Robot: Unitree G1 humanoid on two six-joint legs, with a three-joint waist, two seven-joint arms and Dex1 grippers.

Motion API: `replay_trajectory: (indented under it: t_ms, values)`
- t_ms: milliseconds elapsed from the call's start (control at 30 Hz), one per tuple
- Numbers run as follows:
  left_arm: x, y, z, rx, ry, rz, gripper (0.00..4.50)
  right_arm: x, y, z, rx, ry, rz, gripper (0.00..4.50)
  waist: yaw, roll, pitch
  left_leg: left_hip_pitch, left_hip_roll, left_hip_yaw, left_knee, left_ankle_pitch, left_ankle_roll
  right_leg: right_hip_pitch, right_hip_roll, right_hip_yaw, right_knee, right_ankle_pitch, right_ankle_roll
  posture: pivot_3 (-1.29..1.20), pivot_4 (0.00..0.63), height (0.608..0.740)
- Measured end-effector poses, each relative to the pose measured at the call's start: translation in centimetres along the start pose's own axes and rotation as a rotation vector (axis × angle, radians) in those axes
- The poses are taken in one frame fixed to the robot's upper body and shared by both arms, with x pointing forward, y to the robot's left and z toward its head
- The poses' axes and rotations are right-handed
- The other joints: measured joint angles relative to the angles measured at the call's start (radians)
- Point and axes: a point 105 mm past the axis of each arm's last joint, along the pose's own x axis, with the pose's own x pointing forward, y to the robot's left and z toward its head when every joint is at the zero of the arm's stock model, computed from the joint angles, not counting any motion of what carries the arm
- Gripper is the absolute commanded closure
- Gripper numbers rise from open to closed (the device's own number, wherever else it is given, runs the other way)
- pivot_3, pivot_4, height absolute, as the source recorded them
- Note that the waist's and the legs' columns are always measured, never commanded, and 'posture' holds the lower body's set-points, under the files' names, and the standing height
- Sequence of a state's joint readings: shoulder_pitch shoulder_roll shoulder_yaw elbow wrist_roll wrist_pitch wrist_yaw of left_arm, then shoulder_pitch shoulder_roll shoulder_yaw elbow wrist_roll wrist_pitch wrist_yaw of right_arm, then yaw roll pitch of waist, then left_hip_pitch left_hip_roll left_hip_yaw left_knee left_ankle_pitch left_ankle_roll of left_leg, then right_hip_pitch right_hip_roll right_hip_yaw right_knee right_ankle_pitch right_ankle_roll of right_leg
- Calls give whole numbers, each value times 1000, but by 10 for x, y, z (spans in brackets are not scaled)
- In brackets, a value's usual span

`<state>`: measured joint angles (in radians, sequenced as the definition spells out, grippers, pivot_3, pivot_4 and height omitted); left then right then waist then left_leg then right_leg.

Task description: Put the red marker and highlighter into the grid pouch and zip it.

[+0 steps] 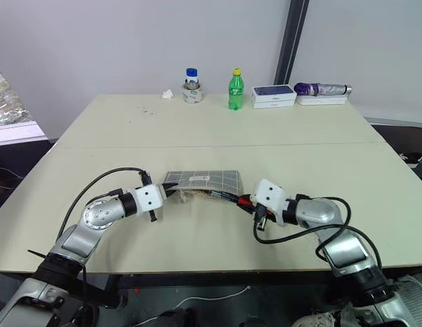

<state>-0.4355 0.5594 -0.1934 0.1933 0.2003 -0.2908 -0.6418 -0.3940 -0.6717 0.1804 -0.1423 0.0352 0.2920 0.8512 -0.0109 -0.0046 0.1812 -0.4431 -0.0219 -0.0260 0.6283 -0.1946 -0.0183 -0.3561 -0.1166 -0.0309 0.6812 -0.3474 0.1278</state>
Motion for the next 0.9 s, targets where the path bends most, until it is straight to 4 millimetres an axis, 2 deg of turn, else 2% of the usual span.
replay_trajectory:
  t_ms: [100,233,533,800,900]
  values:
    - [1,0,0,6,3,-7,4500,21,-1,14,5,-5,-41,4185,-1,0,0,0,0,0,0,0,0,0,0,0,0,0,0,0,150,740]
    - [4,-1,6,15,-14,-13,4500,46,15,24,-30,6,-26,4185,3,0,0,-1,-1,0,0,0,0,0,0,0,0,0,0,0,150,740]
    - [3,-2,5,24,-8,-20,4500,58,8,32,-272,34,-48,4185,-1,0,0,-1,-2,0,0,0,0,-1,0,0,0,0,0,0,150,740]
    - [4,-3,7,27,-14,-23,4500,51,9,40,-235,-46,-23,78,0,0,0,-1,-1,0,0,0,0,-1,0,0,0,0,0,0,150,740]
    - [4,-4,8,28,-17,-22,4500,39,11,34,-177,-52,-8,78,4,0,0,-1,-1,0,0,0,0,0,0,0,0,0,0,0,150,740]
